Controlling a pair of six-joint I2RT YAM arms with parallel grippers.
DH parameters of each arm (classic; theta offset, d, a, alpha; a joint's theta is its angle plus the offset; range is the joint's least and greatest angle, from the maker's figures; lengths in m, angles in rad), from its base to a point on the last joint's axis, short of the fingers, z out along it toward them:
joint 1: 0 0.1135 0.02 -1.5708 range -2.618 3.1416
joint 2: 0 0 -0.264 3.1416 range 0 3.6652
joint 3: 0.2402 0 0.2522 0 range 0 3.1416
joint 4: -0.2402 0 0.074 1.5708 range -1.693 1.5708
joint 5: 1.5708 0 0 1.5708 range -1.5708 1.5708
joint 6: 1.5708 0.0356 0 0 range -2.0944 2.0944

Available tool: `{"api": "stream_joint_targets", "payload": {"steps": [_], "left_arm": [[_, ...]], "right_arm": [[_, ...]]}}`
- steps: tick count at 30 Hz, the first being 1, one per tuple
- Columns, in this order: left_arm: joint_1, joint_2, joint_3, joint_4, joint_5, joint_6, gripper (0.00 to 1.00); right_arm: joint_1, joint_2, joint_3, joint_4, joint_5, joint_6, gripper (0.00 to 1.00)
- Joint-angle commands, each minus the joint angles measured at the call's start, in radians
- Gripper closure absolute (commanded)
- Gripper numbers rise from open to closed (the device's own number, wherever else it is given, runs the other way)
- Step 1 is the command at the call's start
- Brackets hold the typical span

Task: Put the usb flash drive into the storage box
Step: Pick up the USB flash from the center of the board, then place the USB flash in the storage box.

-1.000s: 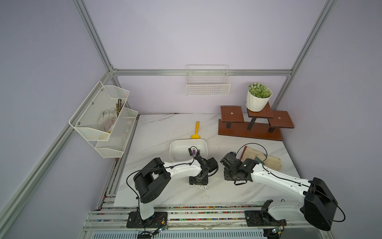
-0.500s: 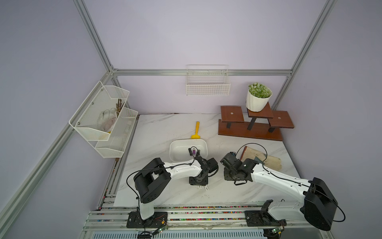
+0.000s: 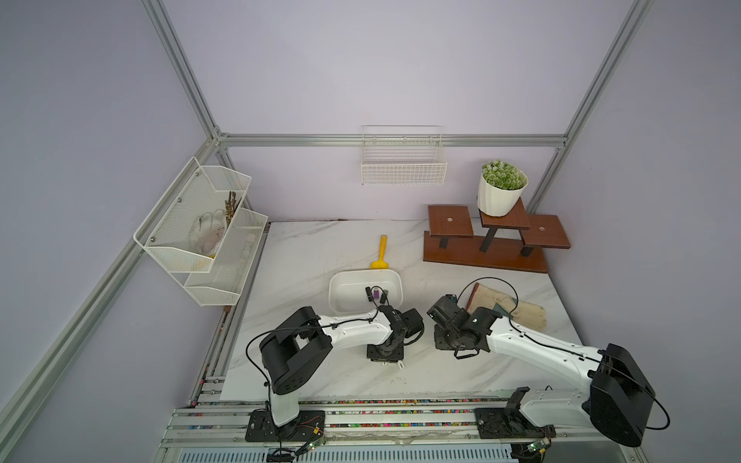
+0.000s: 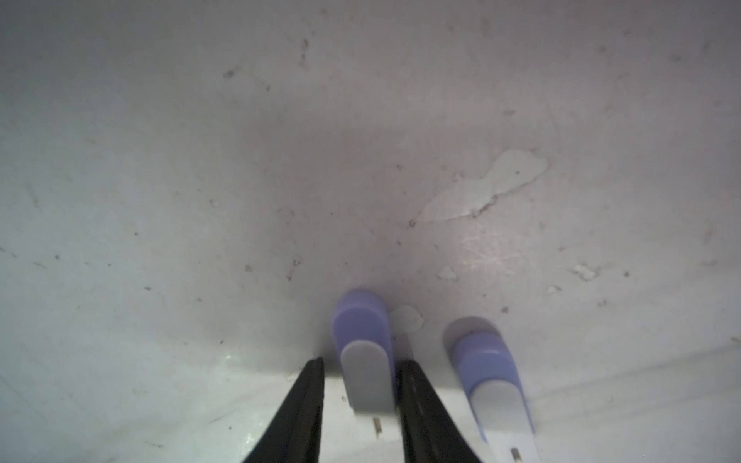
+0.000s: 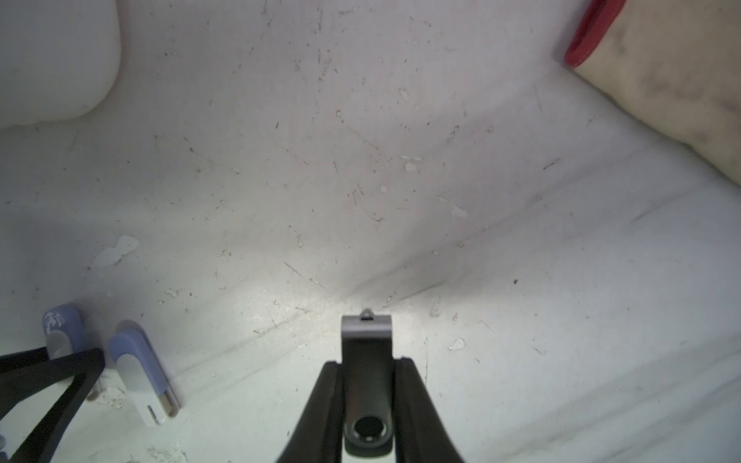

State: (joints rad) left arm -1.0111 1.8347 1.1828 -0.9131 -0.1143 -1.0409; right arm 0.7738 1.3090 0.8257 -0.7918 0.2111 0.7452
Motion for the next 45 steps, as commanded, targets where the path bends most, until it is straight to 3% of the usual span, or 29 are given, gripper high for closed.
{"api": "stream_joint_targets", "payload": {"steps": [1, 14, 23, 30, 36, 45], "left_arm": [[-0.005, -0.024, -0.012, -0.002, -0.001, -0.021, 0.67], [-0.006, -0.029, -0.020, 0.001, 0.005, -0.010, 1.00], [0.024, -0.132, 0.068, -0.159, -0.028, 0.051, 1.00], [0.166, -0.260, 0.172, -0.273, -0.071, 0.174, 1.00], [0.344, -0.268, 0.222, -0.286, -0.091, 0.316, 1.00], [0.527, -0.241, 0.286, -0.260, -0.067, 0.445, 1.00]], "right_arm": [[-0.007, 0.007, -0.005, 0.007, -0.001, -0.010, 1.00], [-0.007, 0.016, 0.019, 0.003, 0.006, -0.020, 1.00], [-0.007, 0.063, 0.087, 0.003, 0.017, -0.048, 1.00], [-0.014, 0.091, 0.154, 0.008, 0.021, -0.065, 1.00], [-0.014, 0.172, 0.307, 0.032, 0.003, -0.111, 1.00], [-0.013, 0.529, 0.759, 0.080, -0.167, -0.228, 1.00]]}}
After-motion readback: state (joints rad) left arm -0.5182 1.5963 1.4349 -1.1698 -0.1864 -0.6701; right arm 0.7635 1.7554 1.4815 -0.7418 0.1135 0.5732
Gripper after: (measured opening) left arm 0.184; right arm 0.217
